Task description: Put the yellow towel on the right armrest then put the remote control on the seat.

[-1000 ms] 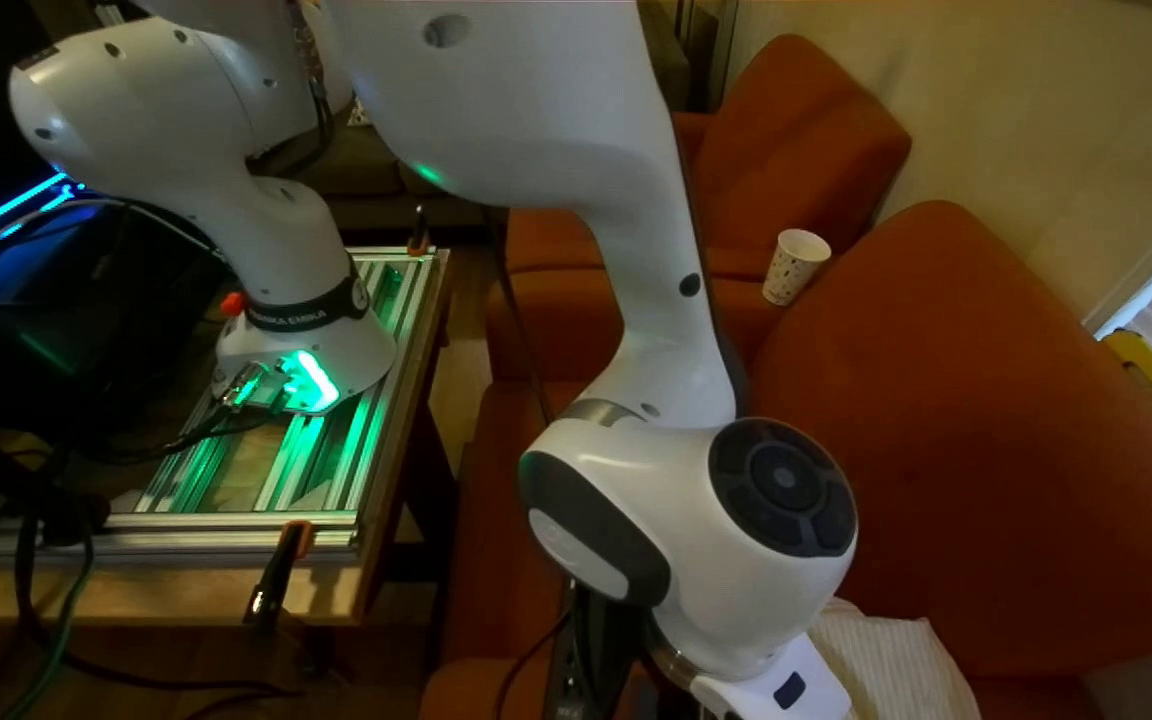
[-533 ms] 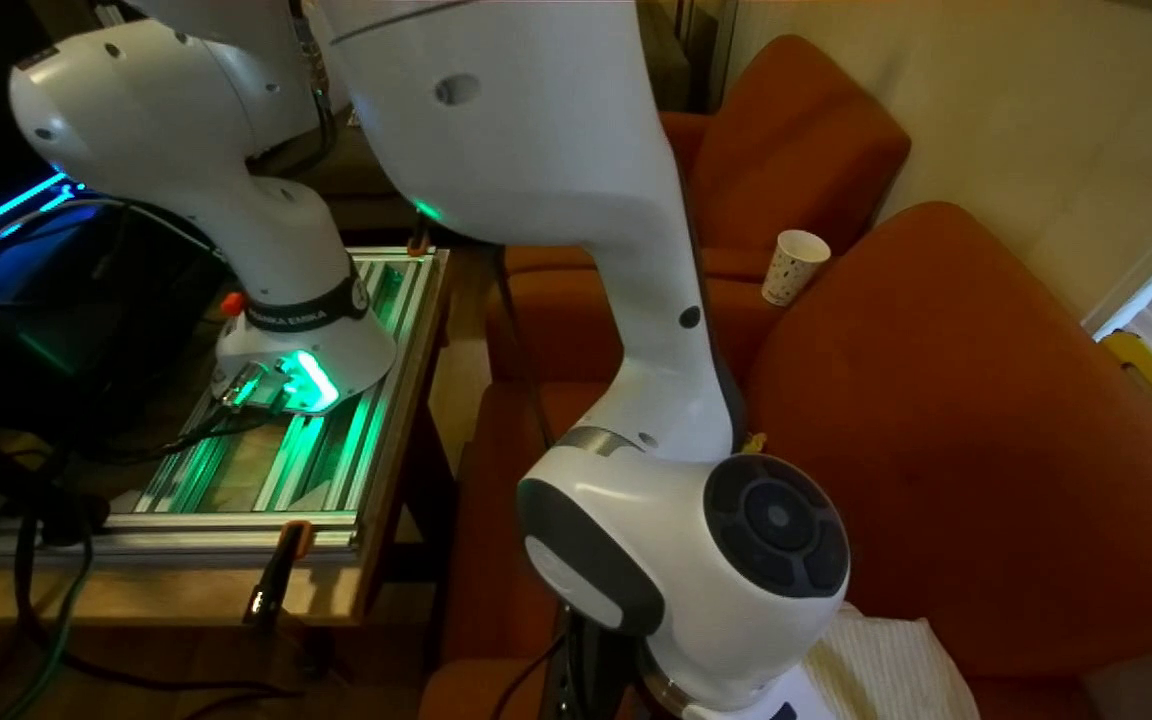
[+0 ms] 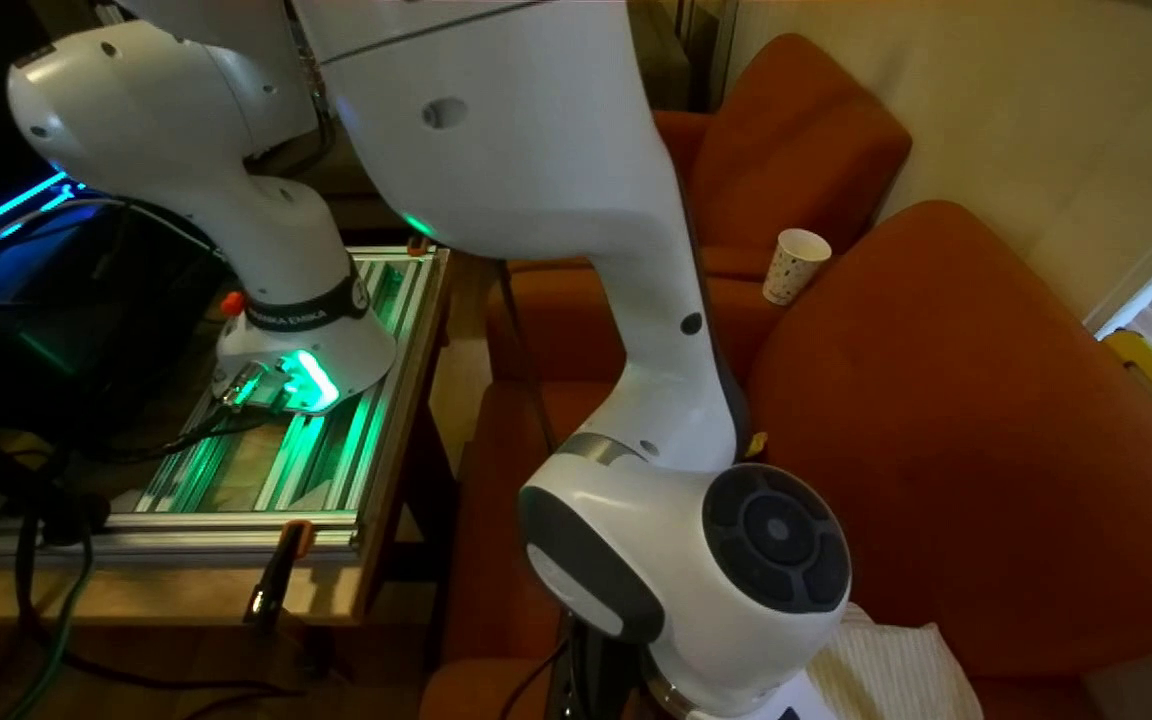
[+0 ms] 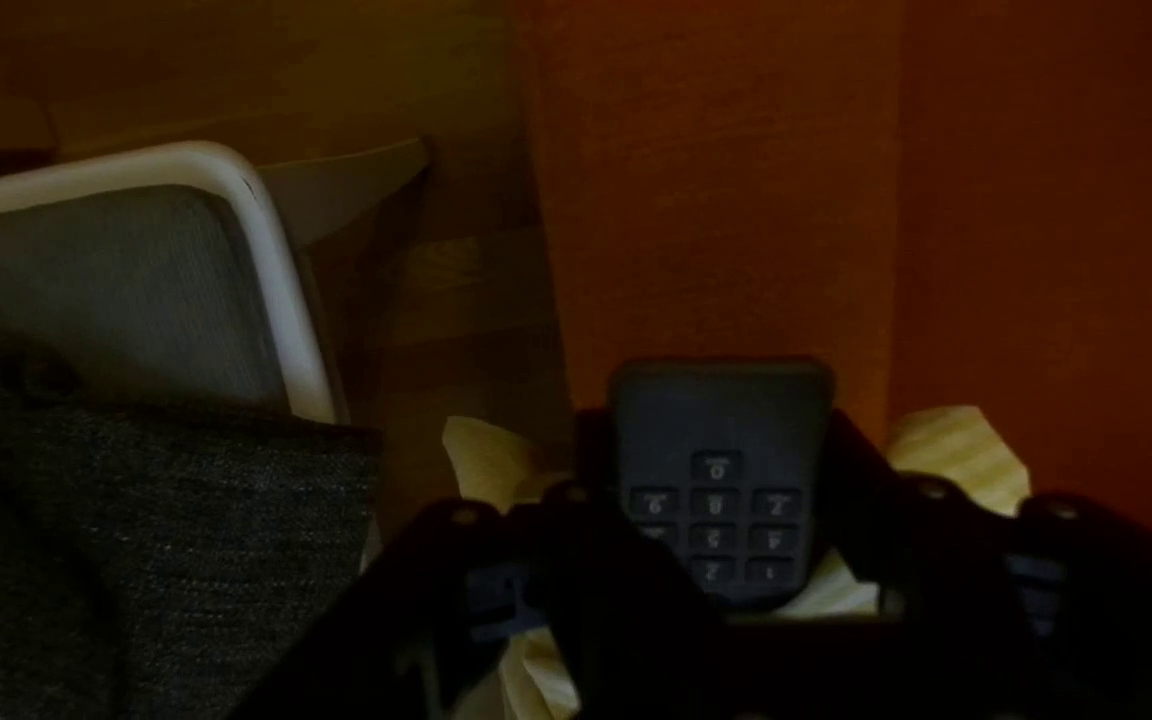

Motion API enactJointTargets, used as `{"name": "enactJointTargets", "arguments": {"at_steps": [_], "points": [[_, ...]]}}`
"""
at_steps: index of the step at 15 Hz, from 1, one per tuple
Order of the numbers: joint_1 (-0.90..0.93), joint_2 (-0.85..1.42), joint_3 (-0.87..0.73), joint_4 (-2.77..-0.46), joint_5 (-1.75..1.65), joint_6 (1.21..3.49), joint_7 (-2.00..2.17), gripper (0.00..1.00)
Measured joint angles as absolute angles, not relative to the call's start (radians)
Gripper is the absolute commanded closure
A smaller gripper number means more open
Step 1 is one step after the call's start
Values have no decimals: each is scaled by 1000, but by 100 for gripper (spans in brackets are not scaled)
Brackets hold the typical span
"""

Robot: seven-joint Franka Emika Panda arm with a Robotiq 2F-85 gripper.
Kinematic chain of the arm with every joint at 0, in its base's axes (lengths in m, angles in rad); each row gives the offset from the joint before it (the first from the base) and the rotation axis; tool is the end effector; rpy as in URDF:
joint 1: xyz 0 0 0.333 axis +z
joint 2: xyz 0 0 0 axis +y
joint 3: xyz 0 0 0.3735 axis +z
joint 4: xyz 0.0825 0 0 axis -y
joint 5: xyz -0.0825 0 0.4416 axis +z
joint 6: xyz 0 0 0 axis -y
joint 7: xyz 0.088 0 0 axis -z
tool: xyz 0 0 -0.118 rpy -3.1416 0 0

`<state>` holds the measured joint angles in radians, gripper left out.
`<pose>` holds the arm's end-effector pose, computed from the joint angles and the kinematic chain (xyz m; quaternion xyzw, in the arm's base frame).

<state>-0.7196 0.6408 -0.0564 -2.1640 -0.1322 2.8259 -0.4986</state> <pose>0.4338 -0.4196 0.0777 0.9968 -0.0702 -0.0145 0.0365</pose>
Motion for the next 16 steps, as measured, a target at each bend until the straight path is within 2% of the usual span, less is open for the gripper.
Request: {"name": "enactJointTargets", "arguments": {"at_steps": [16], "points": [[-757, 637, -35, -2171, -132, 2817, -602, 74]]}}
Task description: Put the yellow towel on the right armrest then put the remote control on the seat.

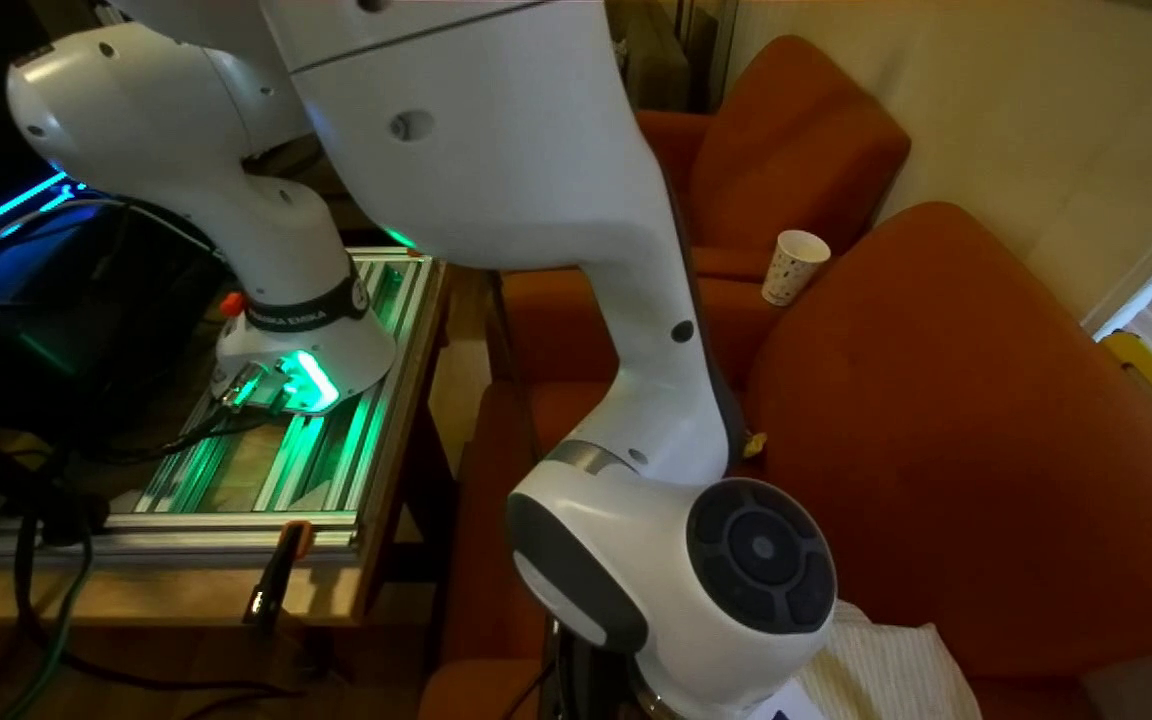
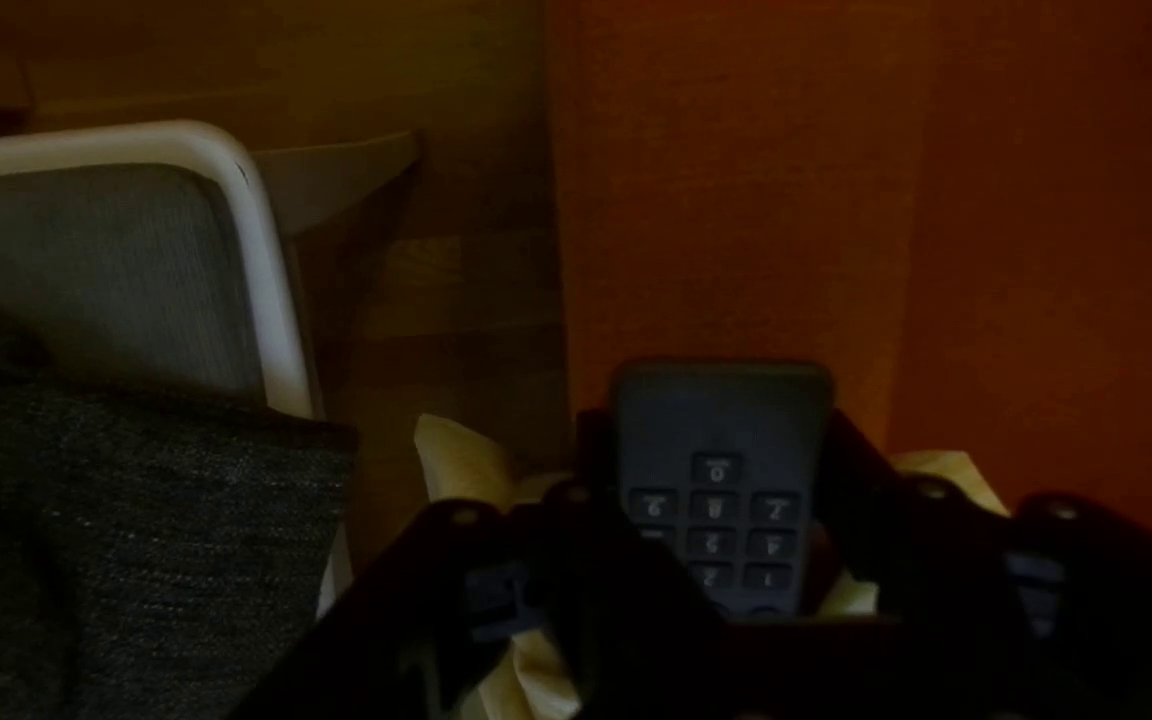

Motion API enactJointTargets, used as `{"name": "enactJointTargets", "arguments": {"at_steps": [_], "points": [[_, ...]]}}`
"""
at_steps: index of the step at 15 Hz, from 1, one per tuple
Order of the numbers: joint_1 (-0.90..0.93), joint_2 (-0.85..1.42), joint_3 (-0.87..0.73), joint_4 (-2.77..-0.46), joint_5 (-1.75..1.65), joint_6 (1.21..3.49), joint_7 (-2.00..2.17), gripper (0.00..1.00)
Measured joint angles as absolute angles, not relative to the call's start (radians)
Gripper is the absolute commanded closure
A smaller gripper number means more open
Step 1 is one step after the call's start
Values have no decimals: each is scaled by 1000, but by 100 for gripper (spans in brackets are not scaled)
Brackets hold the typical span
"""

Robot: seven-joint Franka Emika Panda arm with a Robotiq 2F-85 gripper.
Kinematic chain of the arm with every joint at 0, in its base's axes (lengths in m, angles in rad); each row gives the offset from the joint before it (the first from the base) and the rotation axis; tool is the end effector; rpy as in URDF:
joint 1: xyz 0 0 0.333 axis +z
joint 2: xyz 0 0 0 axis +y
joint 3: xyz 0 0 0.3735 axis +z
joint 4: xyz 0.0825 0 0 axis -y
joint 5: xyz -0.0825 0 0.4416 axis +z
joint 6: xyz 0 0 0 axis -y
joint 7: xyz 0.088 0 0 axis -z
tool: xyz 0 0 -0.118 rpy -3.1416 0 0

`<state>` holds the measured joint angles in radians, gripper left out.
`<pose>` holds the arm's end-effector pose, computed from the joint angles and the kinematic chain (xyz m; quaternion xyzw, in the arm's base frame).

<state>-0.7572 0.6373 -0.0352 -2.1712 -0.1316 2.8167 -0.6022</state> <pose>0.4244 -0.4236 0.0764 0.9991 -0.0293 -0.0175 0.0267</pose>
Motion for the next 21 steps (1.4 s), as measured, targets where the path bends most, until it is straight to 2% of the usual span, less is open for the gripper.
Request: {"name": "enactJointTargets", "arguments": {"at_steps": [21], "points": [[-734, 540, -84, -2368, -137, 2861, -541, 74]]}}
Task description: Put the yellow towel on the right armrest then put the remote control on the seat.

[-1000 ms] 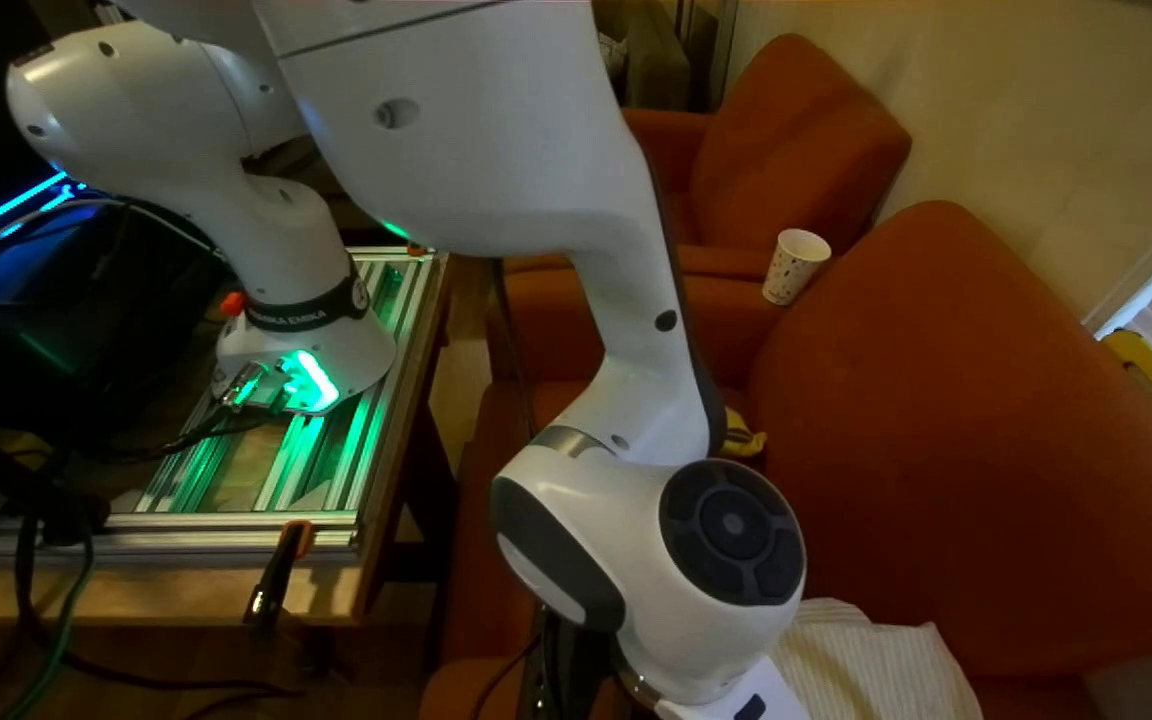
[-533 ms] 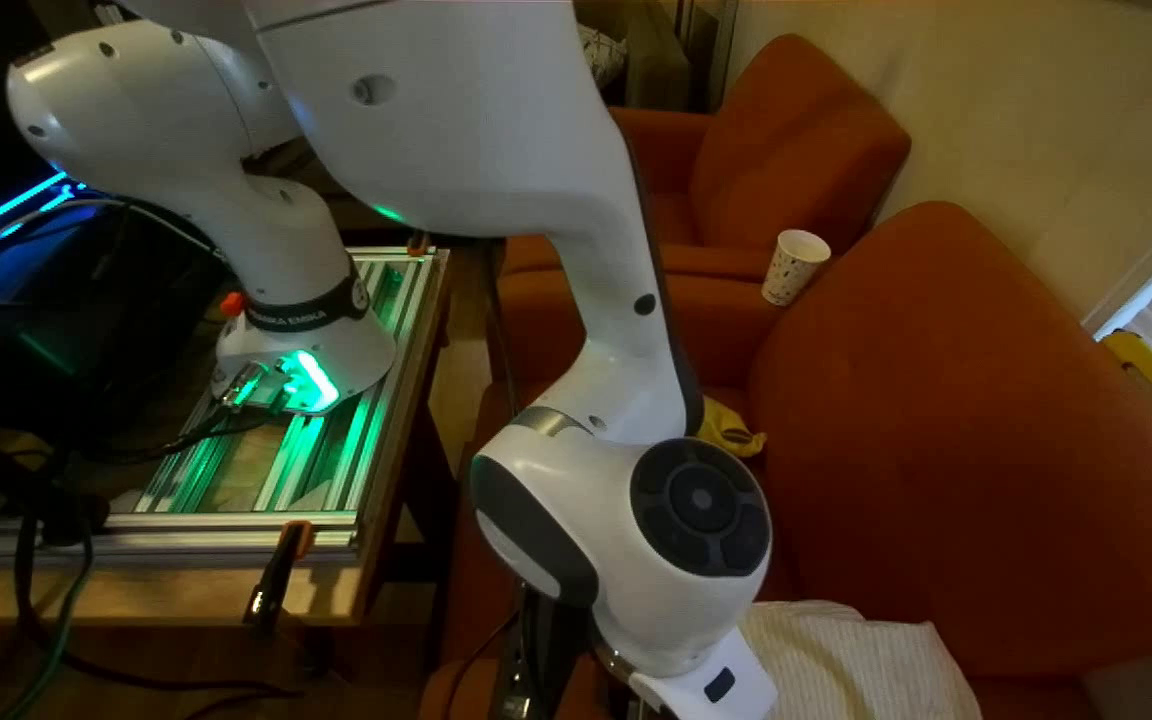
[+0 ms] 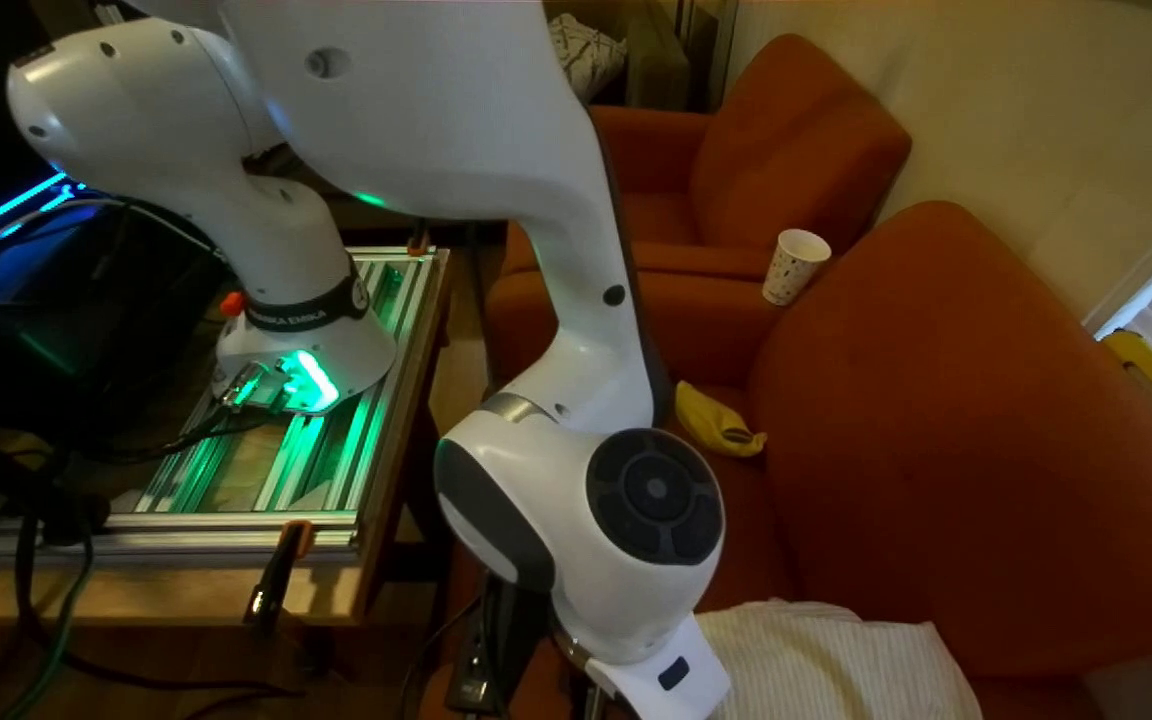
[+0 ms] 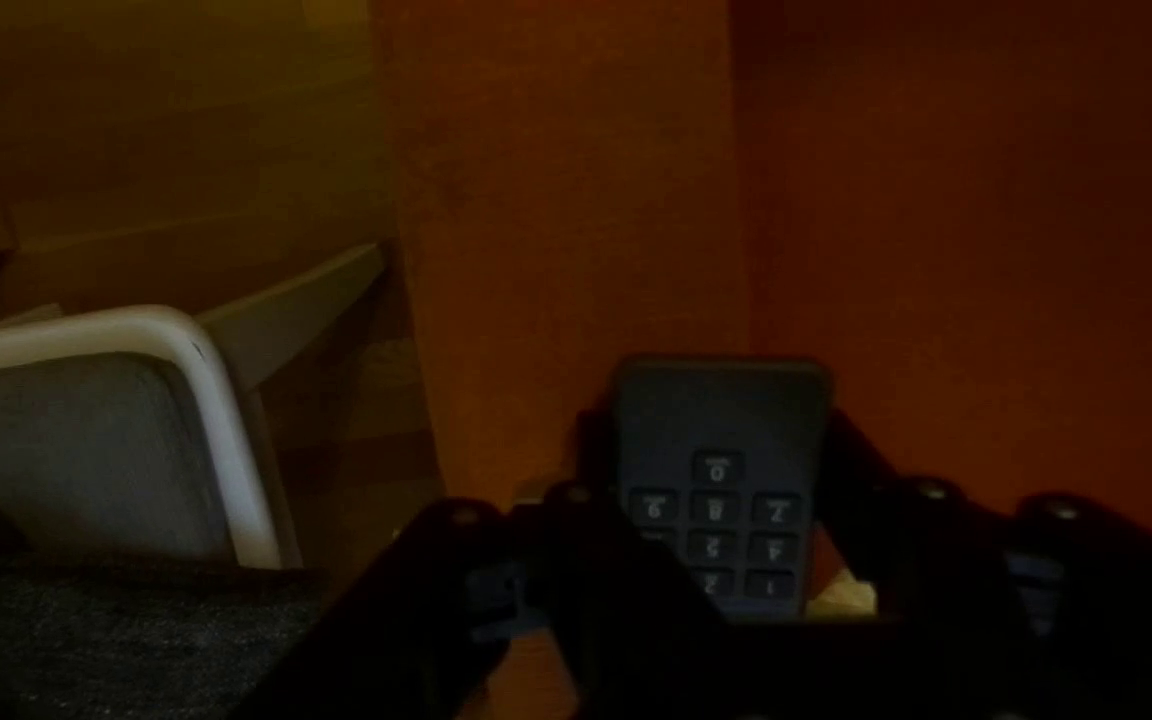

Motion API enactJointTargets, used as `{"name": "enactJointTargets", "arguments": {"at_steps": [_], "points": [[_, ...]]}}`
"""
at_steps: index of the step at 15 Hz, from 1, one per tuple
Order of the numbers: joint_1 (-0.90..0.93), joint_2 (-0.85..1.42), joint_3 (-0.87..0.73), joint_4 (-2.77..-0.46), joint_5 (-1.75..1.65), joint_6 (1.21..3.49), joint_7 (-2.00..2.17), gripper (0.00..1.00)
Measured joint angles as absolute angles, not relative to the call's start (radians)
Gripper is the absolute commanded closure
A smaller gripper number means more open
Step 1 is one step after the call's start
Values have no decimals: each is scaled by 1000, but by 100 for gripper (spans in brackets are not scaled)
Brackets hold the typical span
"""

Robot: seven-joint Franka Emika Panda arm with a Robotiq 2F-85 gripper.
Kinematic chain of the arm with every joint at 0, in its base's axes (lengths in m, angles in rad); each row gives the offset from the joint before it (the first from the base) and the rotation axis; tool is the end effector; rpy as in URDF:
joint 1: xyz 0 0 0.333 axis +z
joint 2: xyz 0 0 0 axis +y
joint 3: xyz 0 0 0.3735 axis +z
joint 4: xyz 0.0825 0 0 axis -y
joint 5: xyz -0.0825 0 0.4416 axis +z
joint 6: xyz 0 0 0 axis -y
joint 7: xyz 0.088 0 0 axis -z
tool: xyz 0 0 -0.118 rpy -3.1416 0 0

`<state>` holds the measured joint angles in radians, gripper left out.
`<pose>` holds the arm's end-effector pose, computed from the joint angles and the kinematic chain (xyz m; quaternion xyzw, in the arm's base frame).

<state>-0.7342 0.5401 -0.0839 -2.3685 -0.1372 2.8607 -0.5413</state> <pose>0.3622 -0.3832 0.0789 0.9967 -0.0664 -0.0435 0.0151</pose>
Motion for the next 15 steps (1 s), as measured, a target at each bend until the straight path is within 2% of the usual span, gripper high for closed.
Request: {"name": "enactJointTargets", "arguments": {"at_steps": [15], "points": [[-709, 522, -171, -2414, -164, 2847, -585, 74]]}}
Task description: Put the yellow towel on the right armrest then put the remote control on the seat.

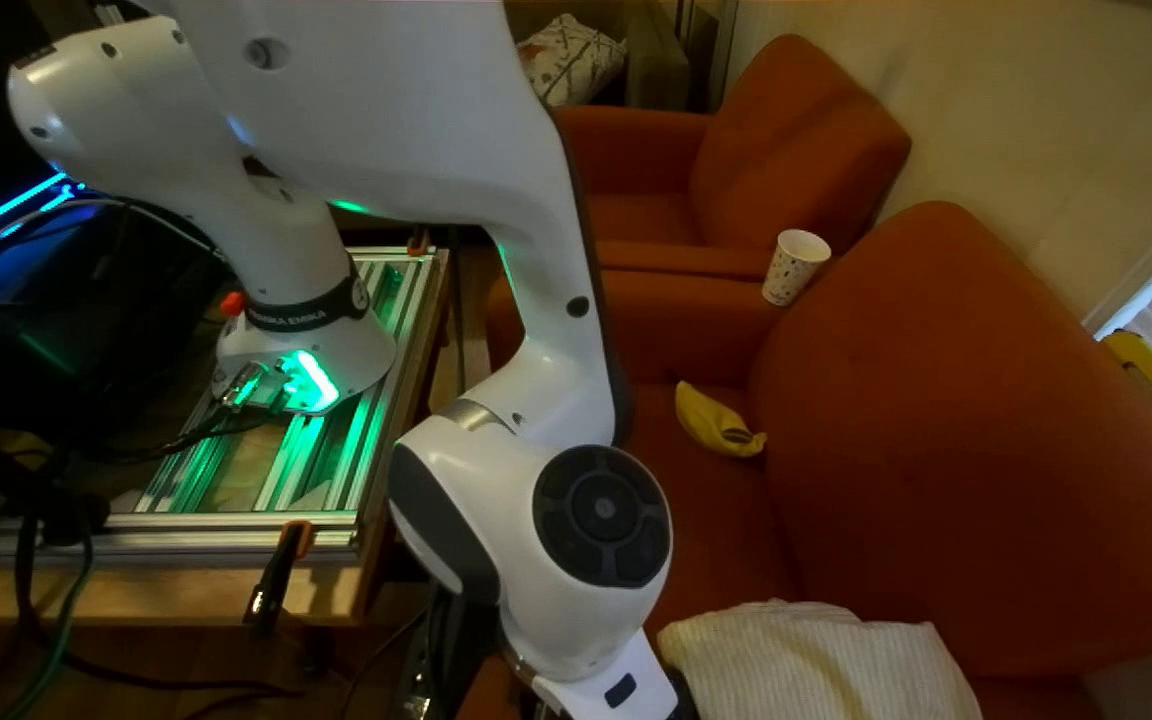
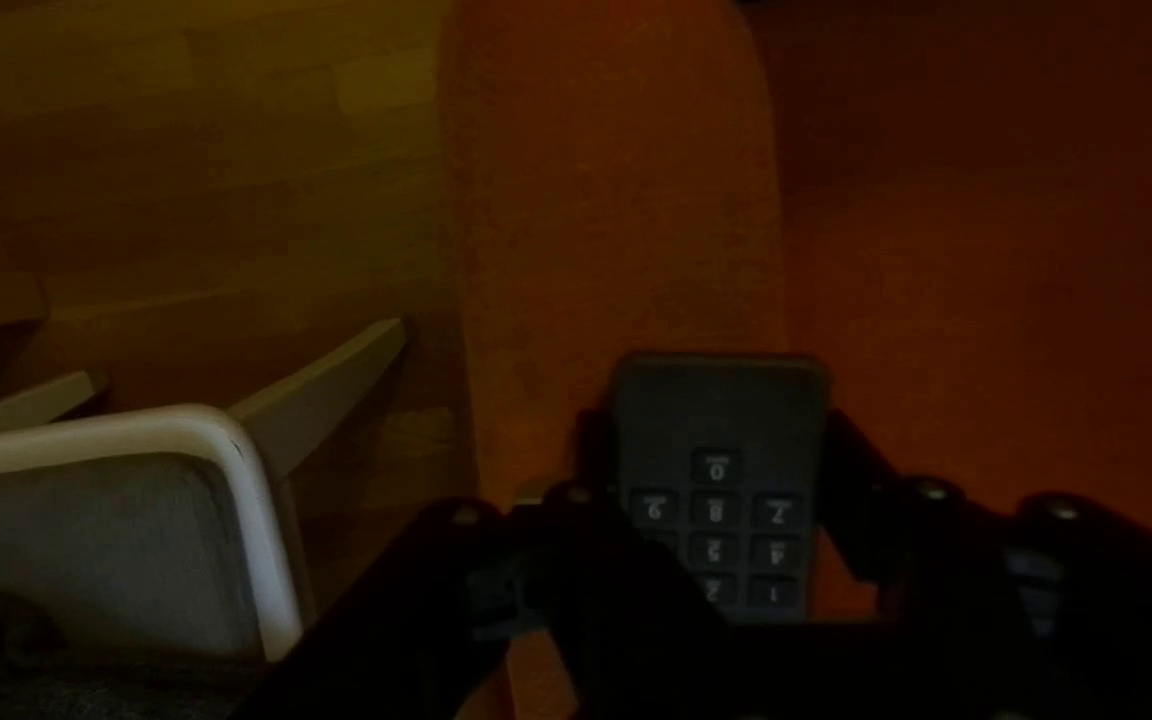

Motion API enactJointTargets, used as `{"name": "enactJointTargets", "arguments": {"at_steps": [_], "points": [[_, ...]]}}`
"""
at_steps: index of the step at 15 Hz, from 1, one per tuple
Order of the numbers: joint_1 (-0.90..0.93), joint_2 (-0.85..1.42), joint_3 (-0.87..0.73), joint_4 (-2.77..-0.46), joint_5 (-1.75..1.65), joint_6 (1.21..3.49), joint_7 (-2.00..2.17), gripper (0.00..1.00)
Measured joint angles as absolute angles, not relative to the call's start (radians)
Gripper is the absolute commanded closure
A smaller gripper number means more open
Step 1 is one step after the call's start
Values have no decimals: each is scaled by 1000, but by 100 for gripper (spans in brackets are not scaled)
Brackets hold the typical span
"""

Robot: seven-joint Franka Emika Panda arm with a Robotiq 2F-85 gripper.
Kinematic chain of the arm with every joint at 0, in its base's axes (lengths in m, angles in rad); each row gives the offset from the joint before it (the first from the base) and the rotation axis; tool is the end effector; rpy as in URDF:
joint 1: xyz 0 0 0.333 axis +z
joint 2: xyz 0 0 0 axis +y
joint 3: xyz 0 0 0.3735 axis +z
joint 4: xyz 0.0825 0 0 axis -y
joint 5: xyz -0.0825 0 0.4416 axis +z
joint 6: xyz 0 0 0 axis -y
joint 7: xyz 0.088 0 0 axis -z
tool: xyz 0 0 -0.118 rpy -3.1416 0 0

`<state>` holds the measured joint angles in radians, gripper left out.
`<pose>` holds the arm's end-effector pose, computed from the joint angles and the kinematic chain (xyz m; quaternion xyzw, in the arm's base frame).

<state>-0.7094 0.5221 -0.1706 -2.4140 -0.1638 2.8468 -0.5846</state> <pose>0.3213 -0.3921 0.0780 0.9953 -0.0586 -0.0749 0.0176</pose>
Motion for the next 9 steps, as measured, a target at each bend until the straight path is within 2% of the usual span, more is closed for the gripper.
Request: {"name": "enactJointTargets", "arguments": {"at_steps": [9], "points": [[-680, 522, -222, -2423, -197, 2816, -596, 74]]}}
